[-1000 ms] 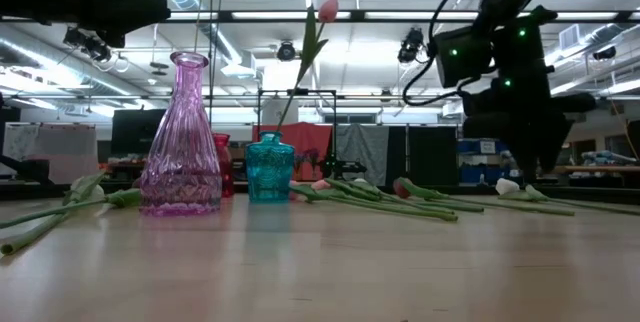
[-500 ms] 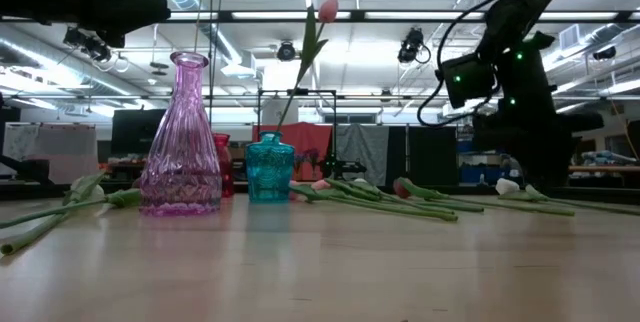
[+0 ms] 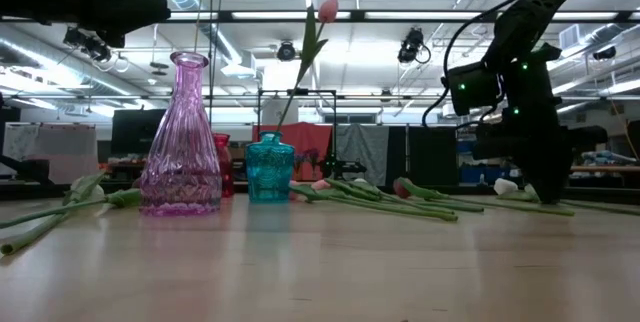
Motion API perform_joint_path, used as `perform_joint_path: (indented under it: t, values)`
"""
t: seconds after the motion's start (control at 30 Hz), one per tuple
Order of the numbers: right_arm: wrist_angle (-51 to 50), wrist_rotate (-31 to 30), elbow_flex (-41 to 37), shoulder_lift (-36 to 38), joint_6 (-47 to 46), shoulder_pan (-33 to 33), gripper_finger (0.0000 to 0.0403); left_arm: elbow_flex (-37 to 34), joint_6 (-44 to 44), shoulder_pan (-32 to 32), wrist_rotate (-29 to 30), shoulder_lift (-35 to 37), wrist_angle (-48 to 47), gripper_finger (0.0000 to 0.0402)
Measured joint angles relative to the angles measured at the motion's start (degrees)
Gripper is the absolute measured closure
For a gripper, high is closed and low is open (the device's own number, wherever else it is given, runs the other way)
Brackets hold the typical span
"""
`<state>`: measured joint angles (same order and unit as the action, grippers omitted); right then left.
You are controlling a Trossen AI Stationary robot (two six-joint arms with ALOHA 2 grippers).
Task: Sort flowers into vase by color
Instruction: Put the top right white tulip into the pink vase
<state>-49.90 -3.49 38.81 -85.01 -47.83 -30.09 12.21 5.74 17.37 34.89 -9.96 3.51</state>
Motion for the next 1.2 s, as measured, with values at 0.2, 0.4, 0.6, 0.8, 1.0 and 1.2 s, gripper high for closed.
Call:
perform_joint_path:
  t: [0.2,0.4,0.6,0.8,1.0,1.2]
  values:
    - [0.9,0.3,1.3,-0.3,3.6,-0.1,0.0395,0.0,0.0,0.0,0.0,0.0,0.0,0.0264]
    - [6.7,4.3,4.9,1.1,12.2,2.9,0.0399,0.0,0.0,0.0,0.0,0.0,0.0,0.0264]
    - [11.2,18.4,7.0,5.4,19.4,13.6,0.04,0.0,0.0,0.0,0.0,0.3,0.0,0.0264]
    - [30.0,24.1,8.3,6.1,17.5,25.7,0.0401,0.0,0.0,0.0,0.1,0.3,1.9,0.0264]
    - [52.6,14.1,12.3,2.4,21.2,32.6,0.0402,0.1,0.0,0.0,0.1,0.3,3.0,0.0264]
    - [71.2,-3.6,19.8,-4.0,34.2,37.9,0.0402,0.1,0.1,0.0,0.1,0.3,3.5,0.0264]
